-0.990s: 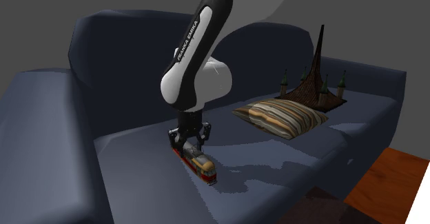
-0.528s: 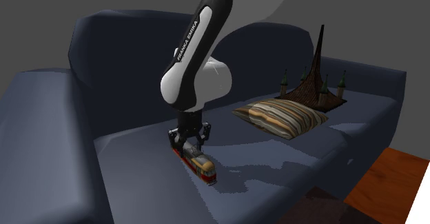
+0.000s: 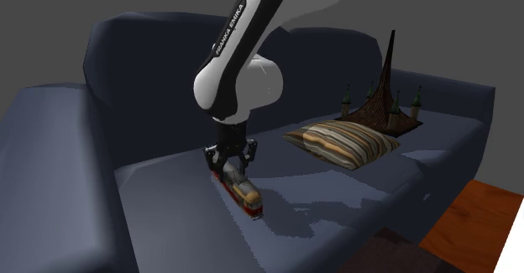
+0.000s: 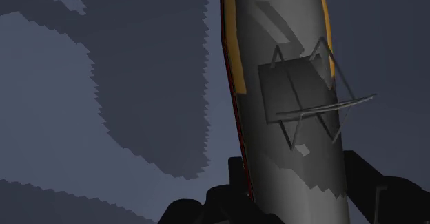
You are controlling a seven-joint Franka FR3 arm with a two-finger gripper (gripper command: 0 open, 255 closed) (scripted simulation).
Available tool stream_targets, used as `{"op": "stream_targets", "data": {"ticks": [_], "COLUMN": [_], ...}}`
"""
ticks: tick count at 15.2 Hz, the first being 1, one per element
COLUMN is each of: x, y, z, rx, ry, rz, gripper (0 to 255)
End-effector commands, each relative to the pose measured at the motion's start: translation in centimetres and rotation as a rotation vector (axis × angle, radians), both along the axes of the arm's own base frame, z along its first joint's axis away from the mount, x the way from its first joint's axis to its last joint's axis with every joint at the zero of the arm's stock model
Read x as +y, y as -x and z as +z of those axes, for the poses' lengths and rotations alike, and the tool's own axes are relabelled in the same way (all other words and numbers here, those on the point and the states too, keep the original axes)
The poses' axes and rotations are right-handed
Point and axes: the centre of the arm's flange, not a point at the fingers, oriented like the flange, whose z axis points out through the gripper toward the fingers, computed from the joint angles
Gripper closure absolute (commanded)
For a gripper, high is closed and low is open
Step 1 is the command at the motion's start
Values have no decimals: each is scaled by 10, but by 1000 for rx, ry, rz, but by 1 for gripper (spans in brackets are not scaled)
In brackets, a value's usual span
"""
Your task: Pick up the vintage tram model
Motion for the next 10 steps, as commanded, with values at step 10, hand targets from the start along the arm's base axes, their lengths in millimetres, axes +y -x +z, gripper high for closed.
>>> {"op": "stream_targets", "data": {"ticks": [10], "x": [0], "y": [0], "z": [49], "rx": [0], "ry": [0], "rz": [0], "gripper": [255]}}
